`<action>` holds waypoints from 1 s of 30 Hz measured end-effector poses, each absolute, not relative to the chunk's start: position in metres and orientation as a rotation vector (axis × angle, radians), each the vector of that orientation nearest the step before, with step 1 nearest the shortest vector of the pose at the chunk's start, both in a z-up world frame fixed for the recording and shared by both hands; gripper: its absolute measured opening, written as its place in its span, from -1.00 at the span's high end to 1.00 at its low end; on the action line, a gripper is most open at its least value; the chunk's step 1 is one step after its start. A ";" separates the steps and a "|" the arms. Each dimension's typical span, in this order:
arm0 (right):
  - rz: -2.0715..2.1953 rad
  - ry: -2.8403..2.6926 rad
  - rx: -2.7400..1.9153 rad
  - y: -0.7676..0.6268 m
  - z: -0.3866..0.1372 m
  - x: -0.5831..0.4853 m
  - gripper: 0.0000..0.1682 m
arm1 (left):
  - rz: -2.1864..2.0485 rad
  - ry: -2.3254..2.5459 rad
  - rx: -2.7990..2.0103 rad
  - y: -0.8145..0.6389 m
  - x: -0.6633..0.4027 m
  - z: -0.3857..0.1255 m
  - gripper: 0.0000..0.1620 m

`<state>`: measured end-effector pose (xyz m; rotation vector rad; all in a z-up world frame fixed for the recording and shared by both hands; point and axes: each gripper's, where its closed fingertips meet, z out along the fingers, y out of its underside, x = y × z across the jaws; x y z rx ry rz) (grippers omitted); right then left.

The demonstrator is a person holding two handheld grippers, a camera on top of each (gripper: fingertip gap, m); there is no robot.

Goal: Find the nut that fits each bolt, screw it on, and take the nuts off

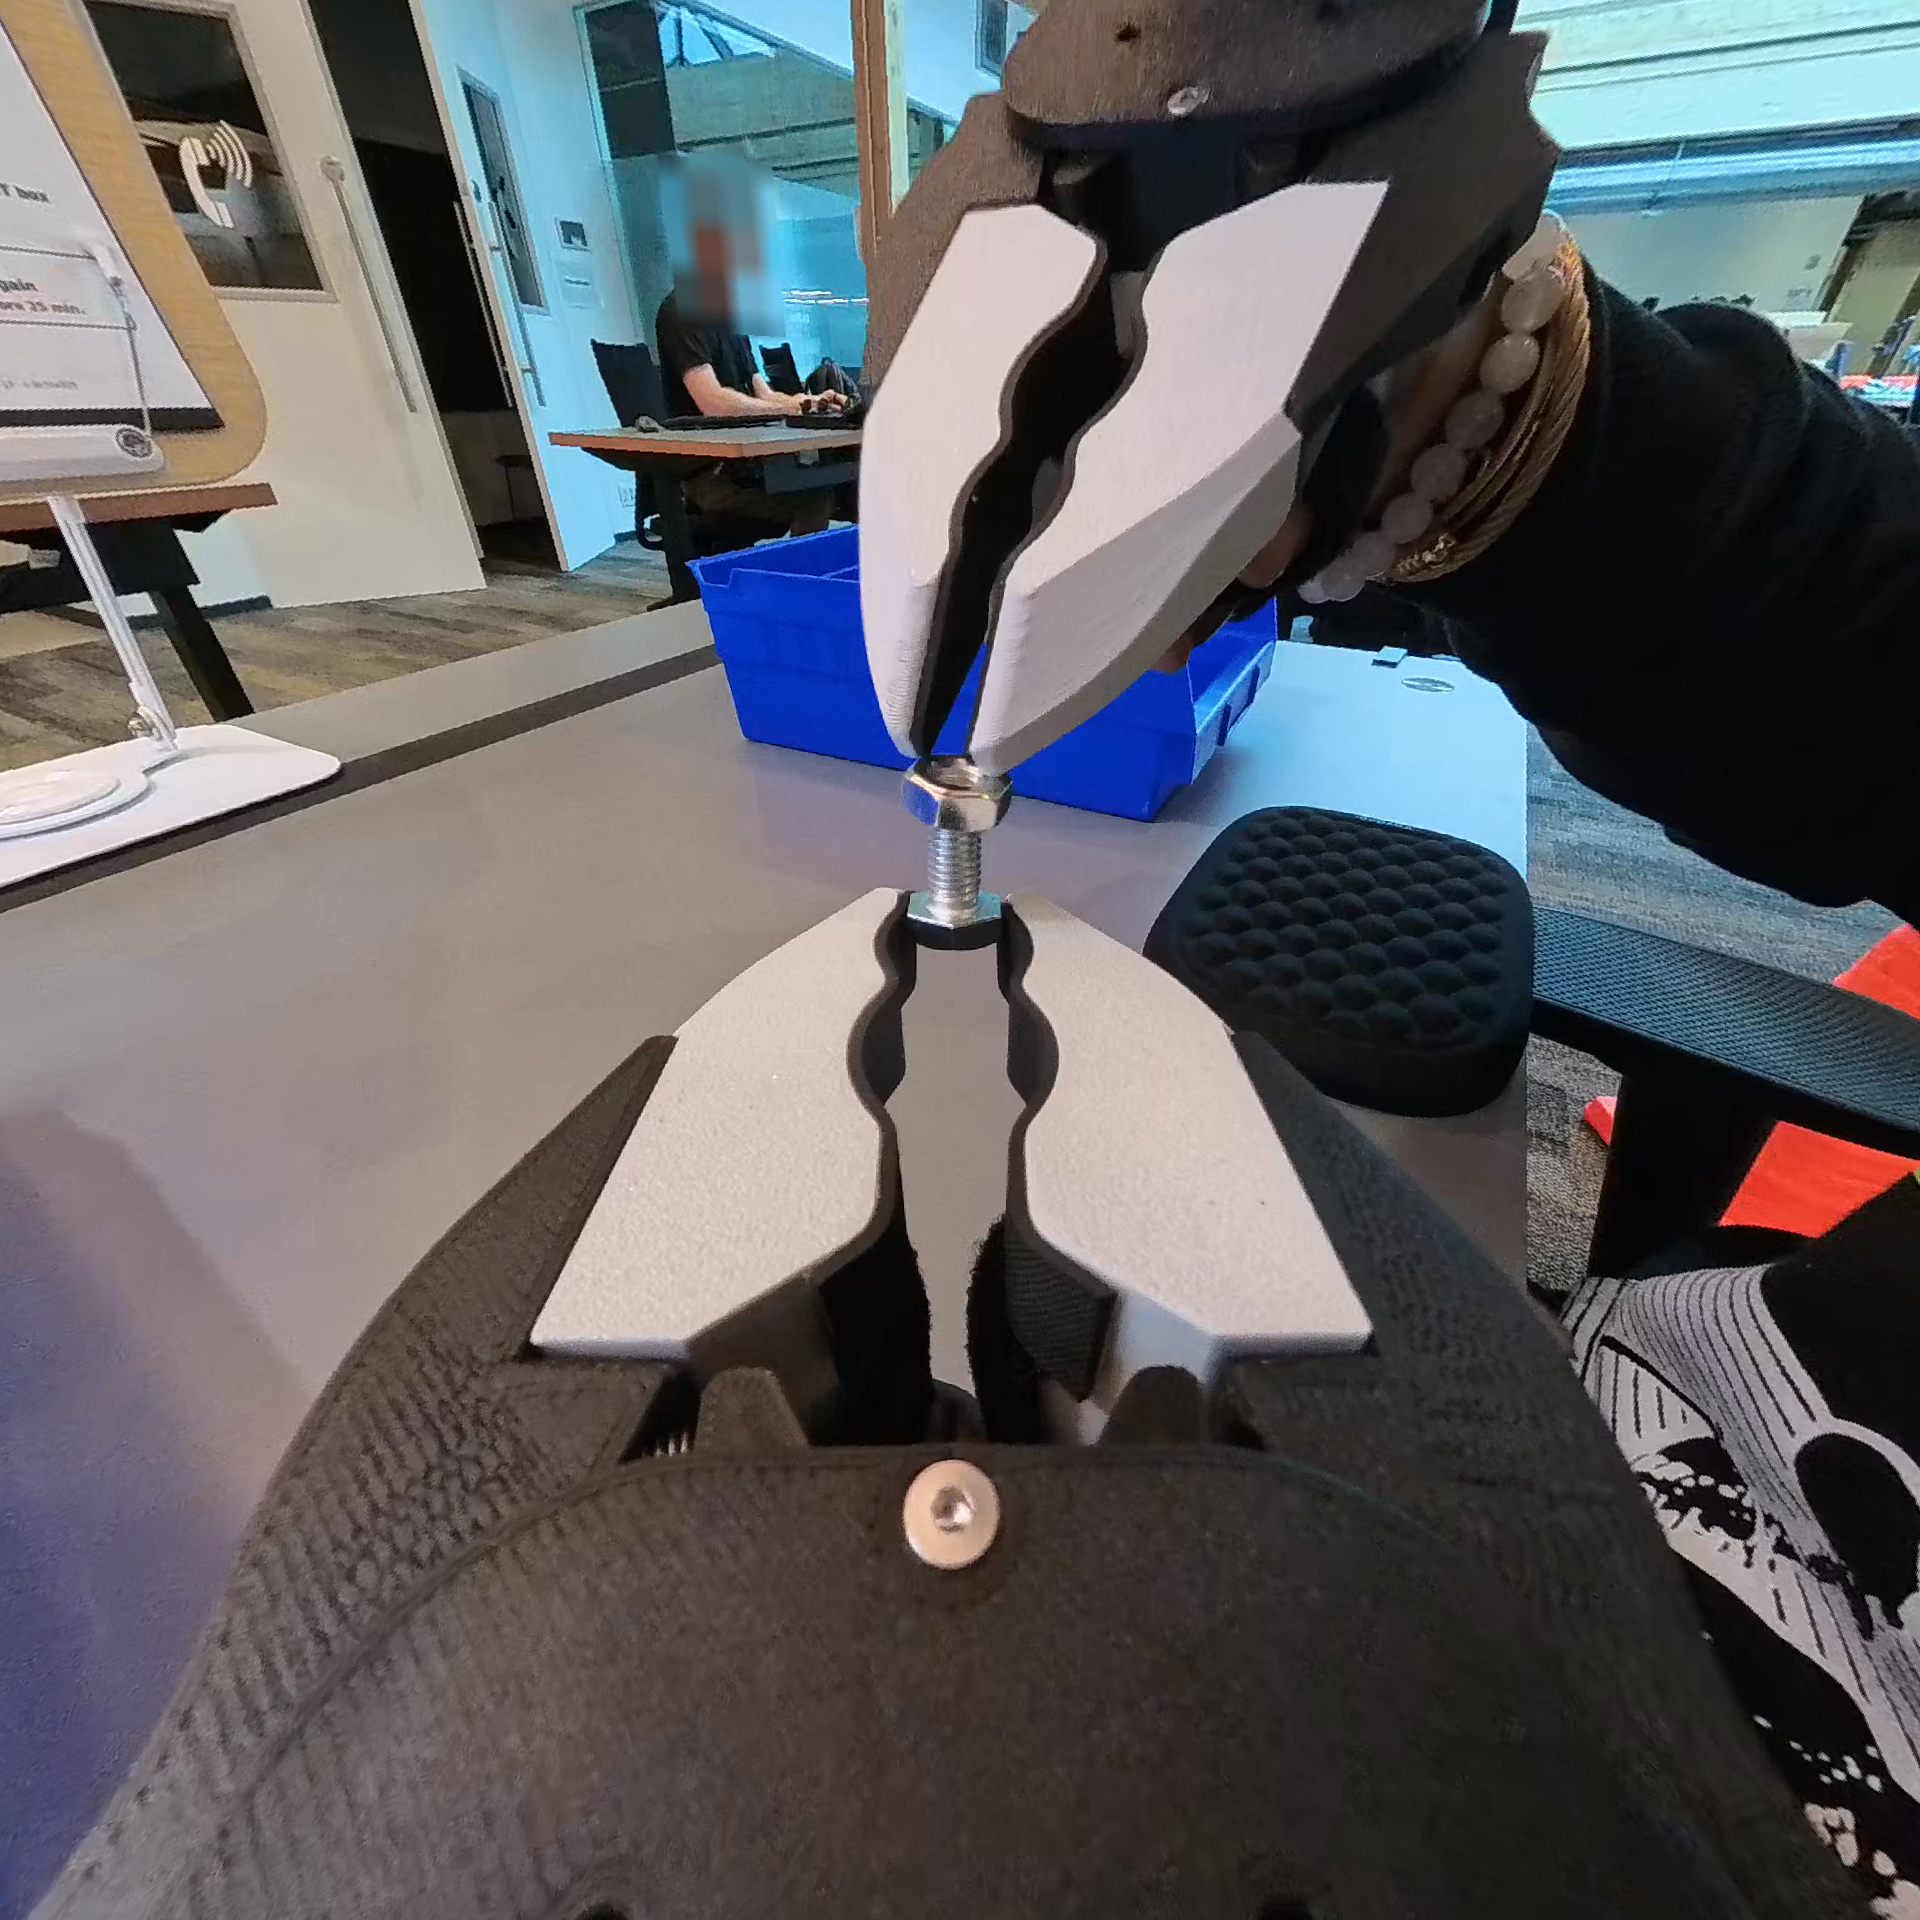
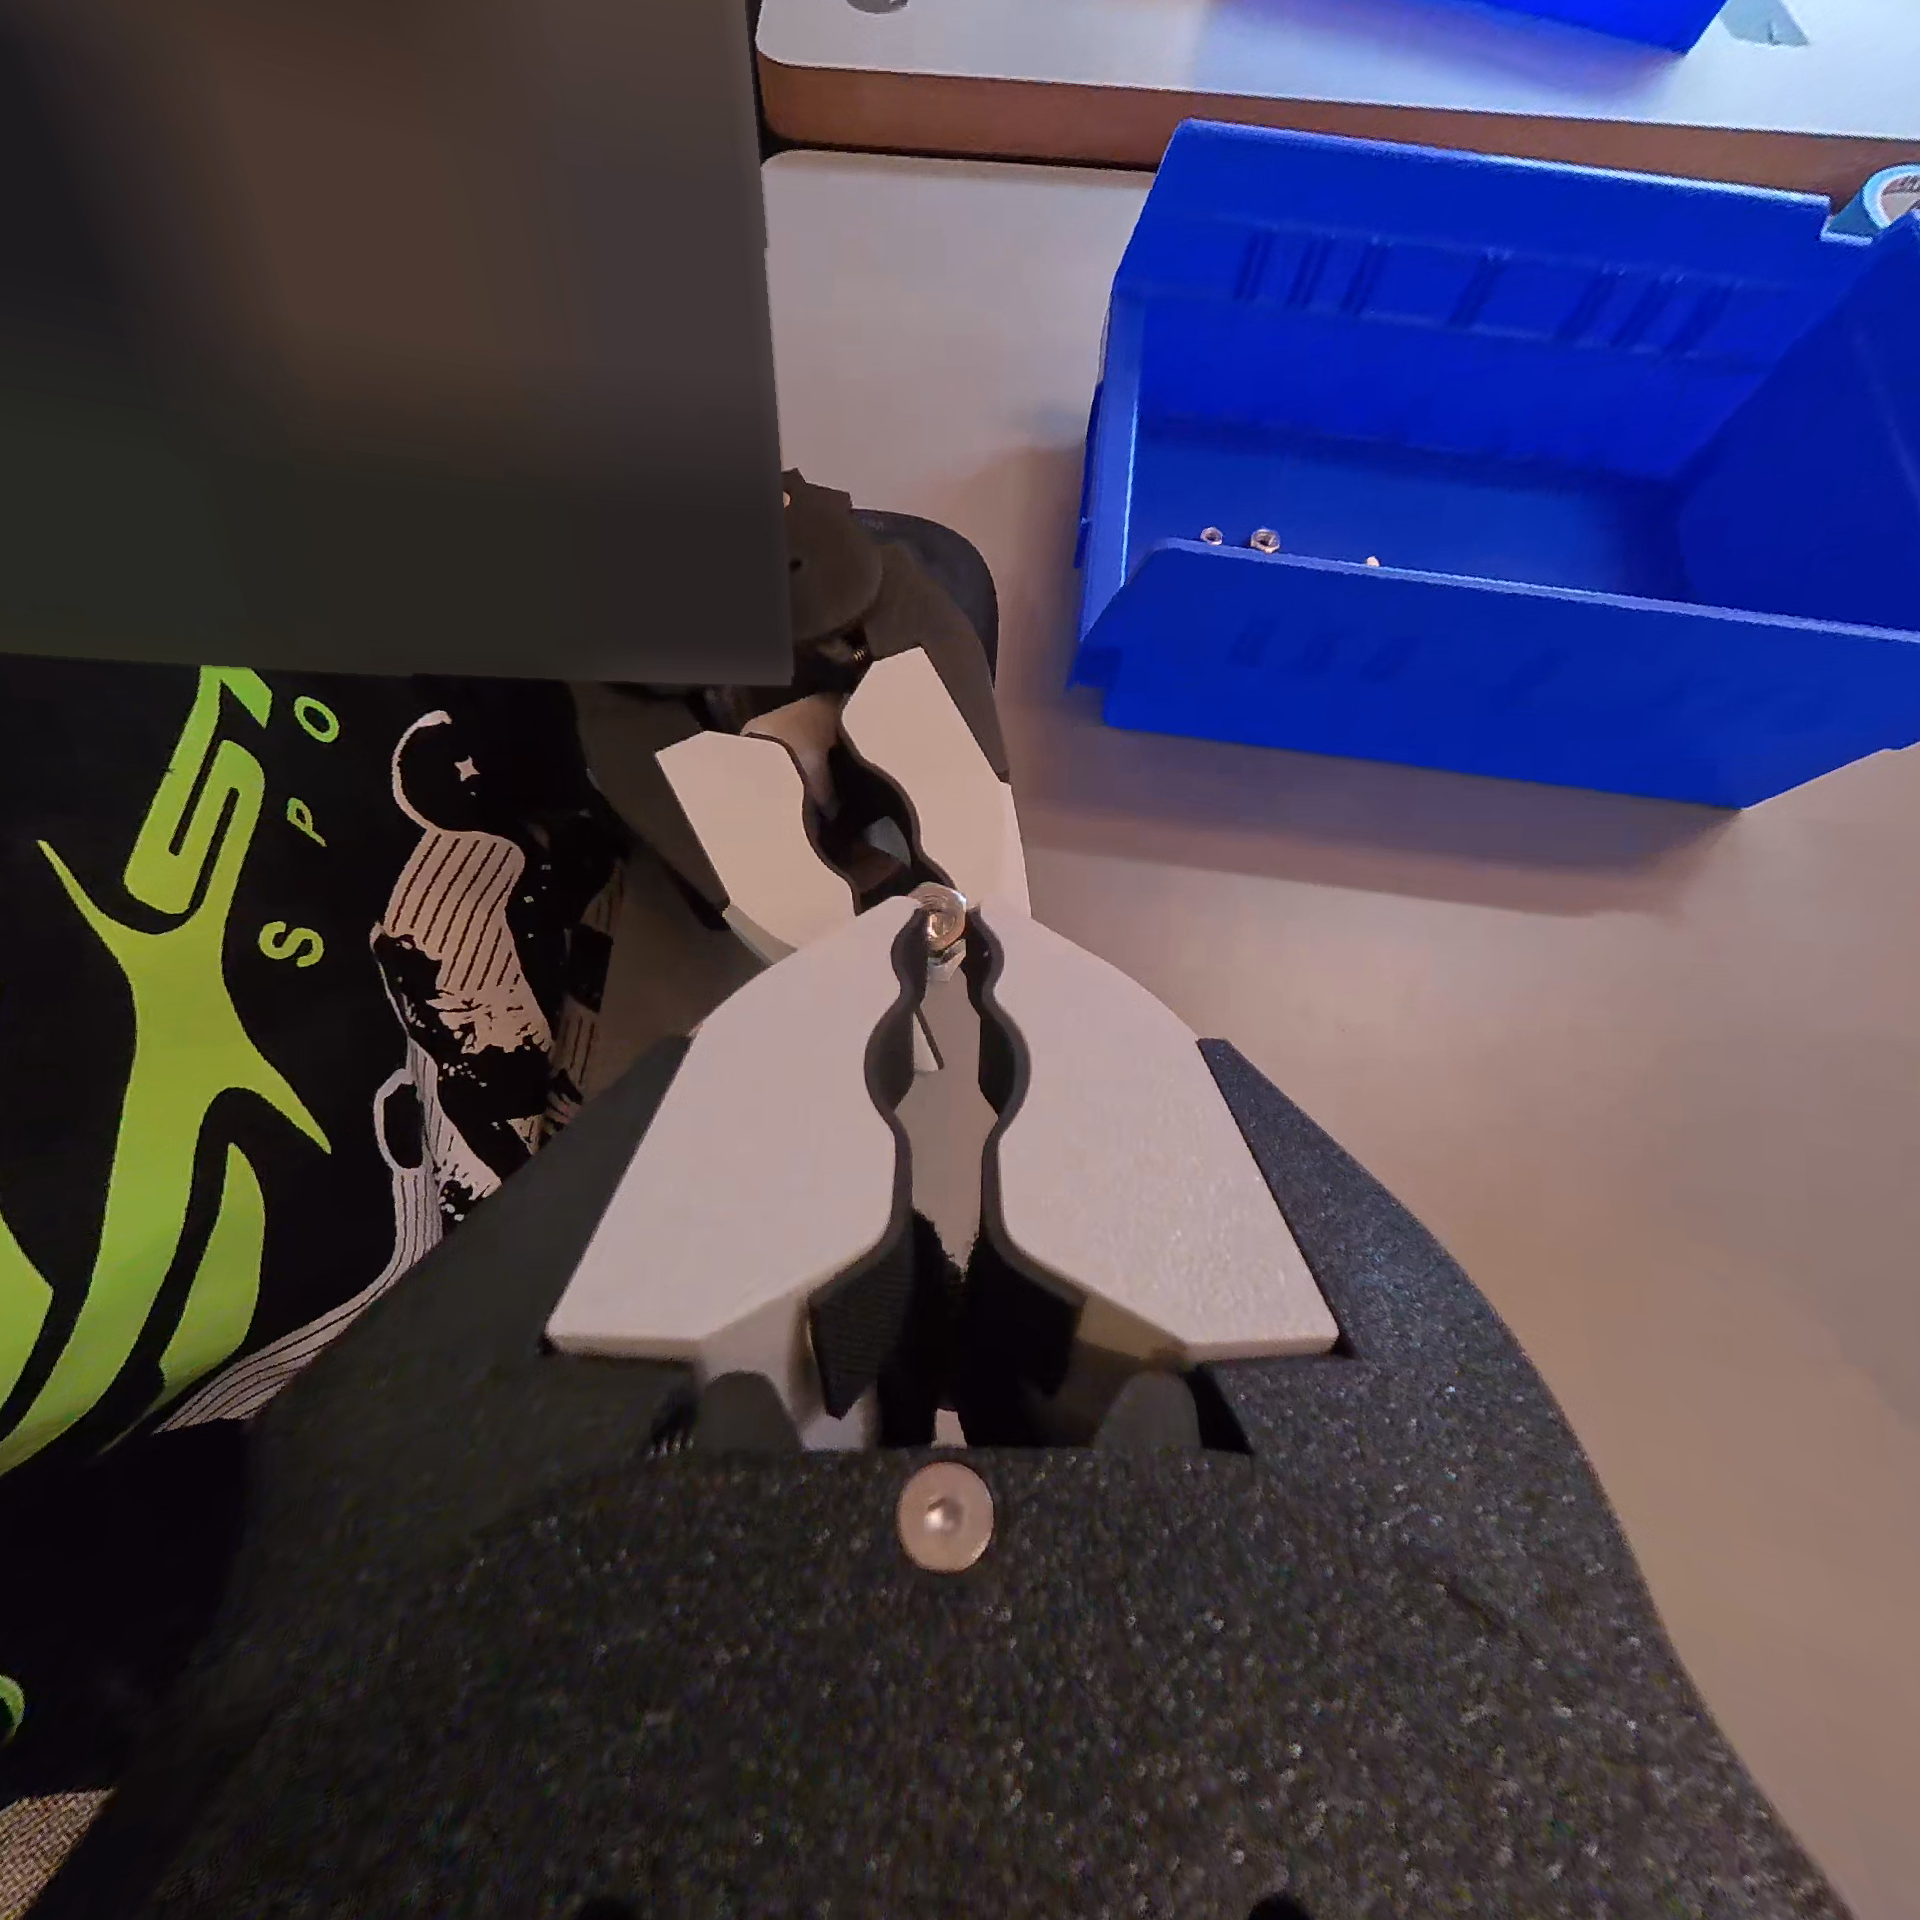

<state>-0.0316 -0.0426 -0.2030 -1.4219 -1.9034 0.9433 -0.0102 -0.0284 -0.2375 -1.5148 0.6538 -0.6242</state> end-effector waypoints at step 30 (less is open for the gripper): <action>1.083 -1.952 -1.645 -0.041 -0.207 -0.032 0.92 | -0.624 0.672 -1.492 -0.031 -0.009 -0.236 0.81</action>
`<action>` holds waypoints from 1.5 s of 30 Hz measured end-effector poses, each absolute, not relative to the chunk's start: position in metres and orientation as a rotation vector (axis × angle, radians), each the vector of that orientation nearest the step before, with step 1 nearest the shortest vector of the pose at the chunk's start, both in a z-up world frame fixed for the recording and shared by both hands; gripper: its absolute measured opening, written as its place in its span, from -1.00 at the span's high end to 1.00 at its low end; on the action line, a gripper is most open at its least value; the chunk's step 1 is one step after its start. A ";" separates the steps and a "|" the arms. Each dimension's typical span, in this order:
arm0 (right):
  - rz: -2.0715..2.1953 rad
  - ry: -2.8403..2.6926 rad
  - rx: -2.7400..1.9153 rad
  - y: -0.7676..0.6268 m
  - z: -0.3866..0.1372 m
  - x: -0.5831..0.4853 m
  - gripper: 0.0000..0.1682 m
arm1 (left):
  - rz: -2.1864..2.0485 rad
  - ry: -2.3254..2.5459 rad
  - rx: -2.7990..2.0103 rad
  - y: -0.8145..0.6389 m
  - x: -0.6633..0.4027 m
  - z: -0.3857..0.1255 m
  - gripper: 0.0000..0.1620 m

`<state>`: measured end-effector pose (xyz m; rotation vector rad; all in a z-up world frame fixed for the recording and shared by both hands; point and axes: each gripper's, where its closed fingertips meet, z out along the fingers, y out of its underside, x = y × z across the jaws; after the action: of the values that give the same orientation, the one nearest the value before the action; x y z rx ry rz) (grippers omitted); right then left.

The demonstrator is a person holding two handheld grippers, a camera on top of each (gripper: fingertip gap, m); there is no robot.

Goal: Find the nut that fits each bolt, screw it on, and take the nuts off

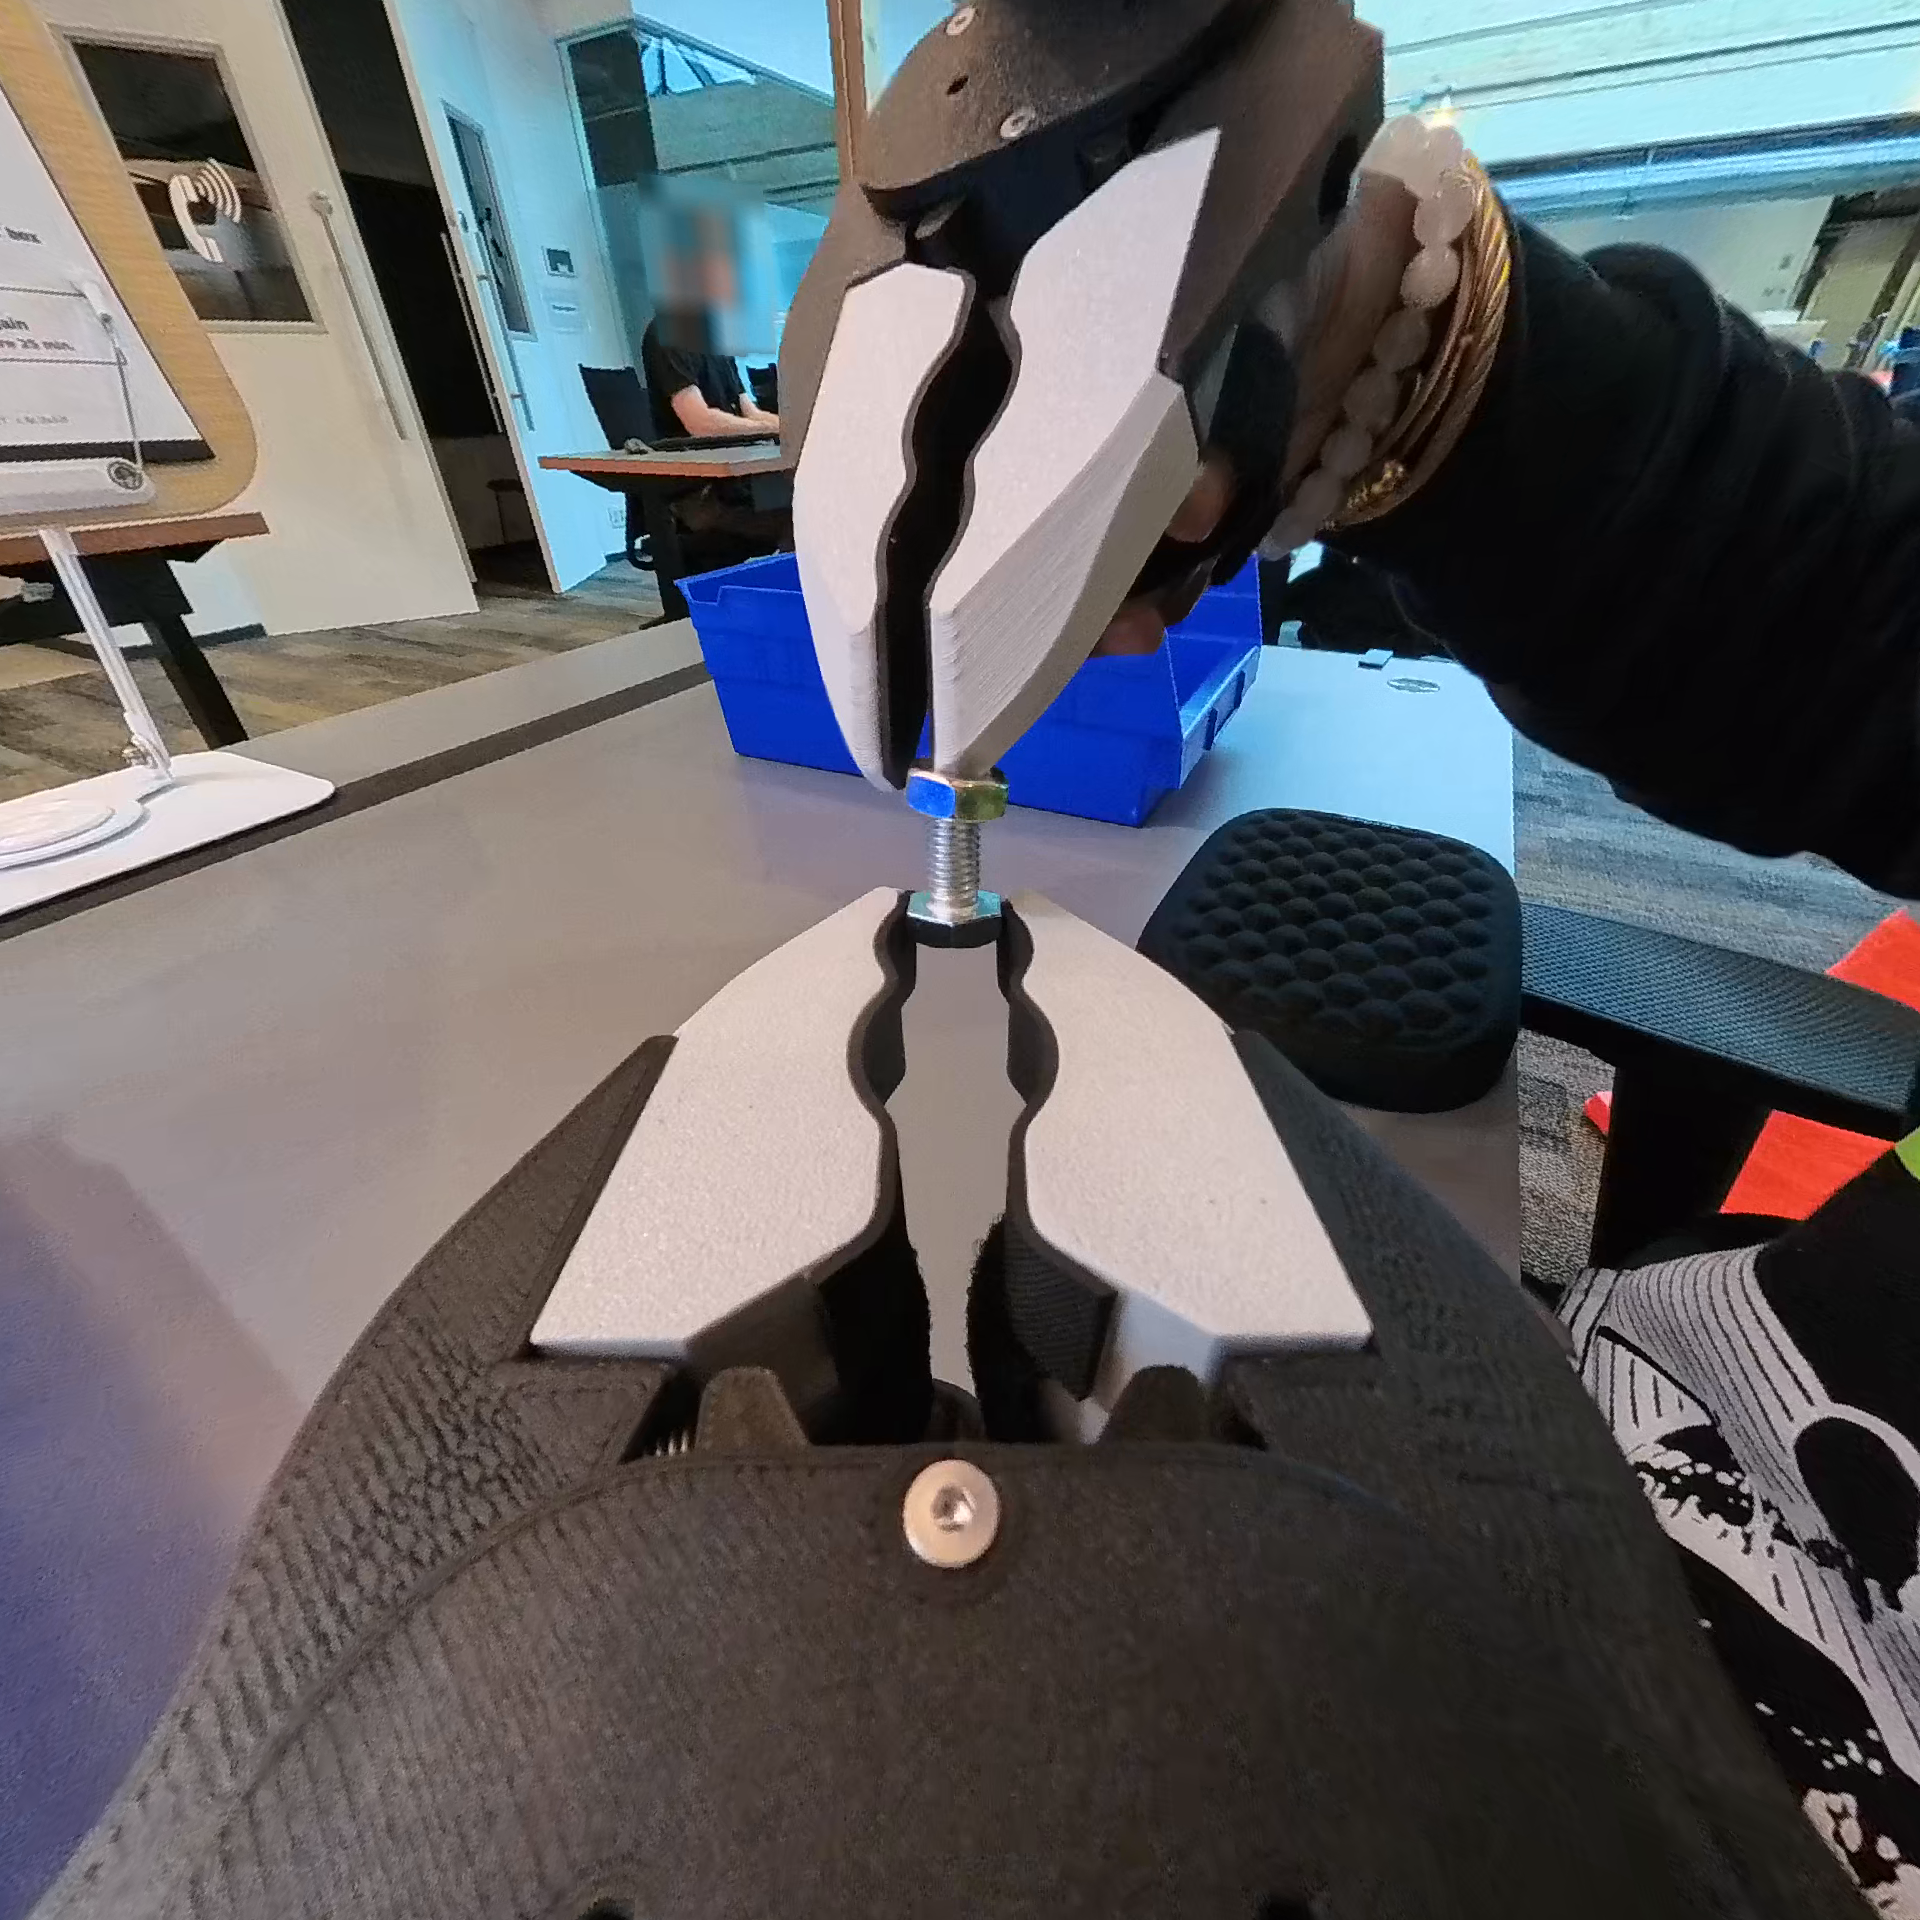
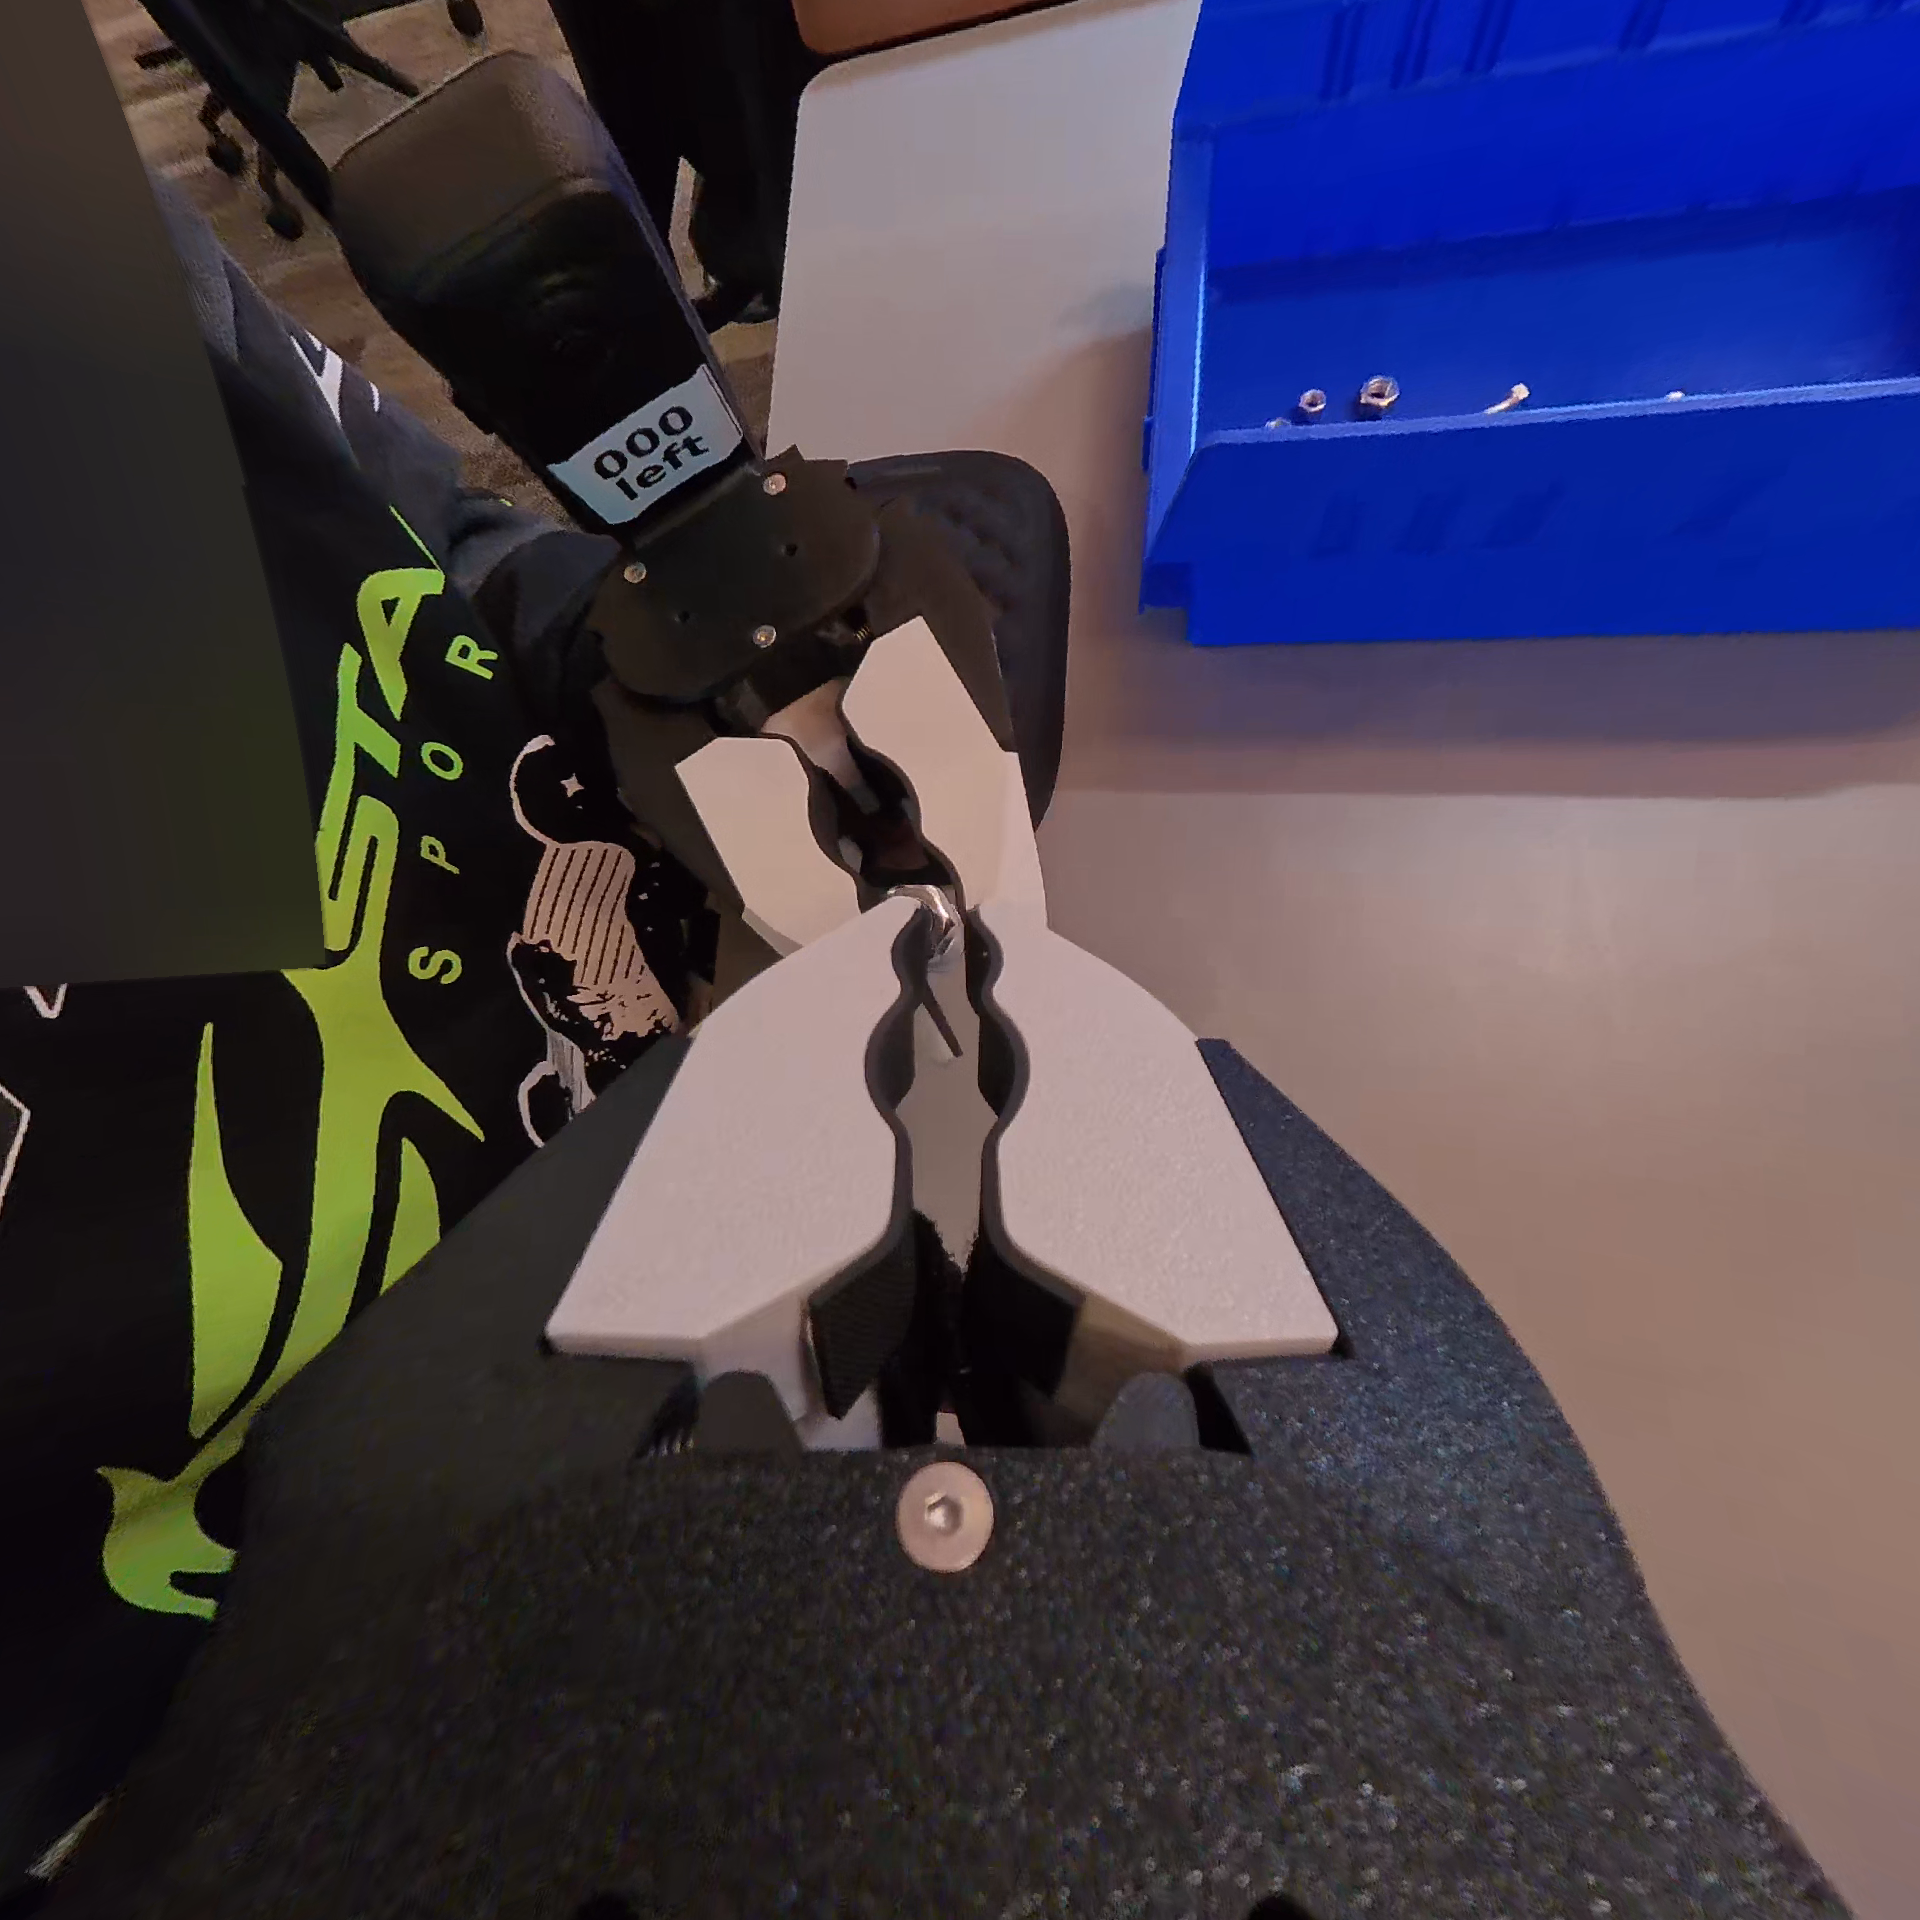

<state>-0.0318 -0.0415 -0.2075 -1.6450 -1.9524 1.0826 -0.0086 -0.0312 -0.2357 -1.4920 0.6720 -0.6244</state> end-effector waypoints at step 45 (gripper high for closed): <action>0.982 -1.716 -1.649 -0.039 -0.295 0.050 0.60 | -0.682 0.540 -1.458 -0.026 -0.024 -0.226 0.81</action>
<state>0.0497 -0.0391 -0.2947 -1.6486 -1.7156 0.9818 -0.0239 -0.0258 -0.2255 -1.4578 0.5398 -0.6821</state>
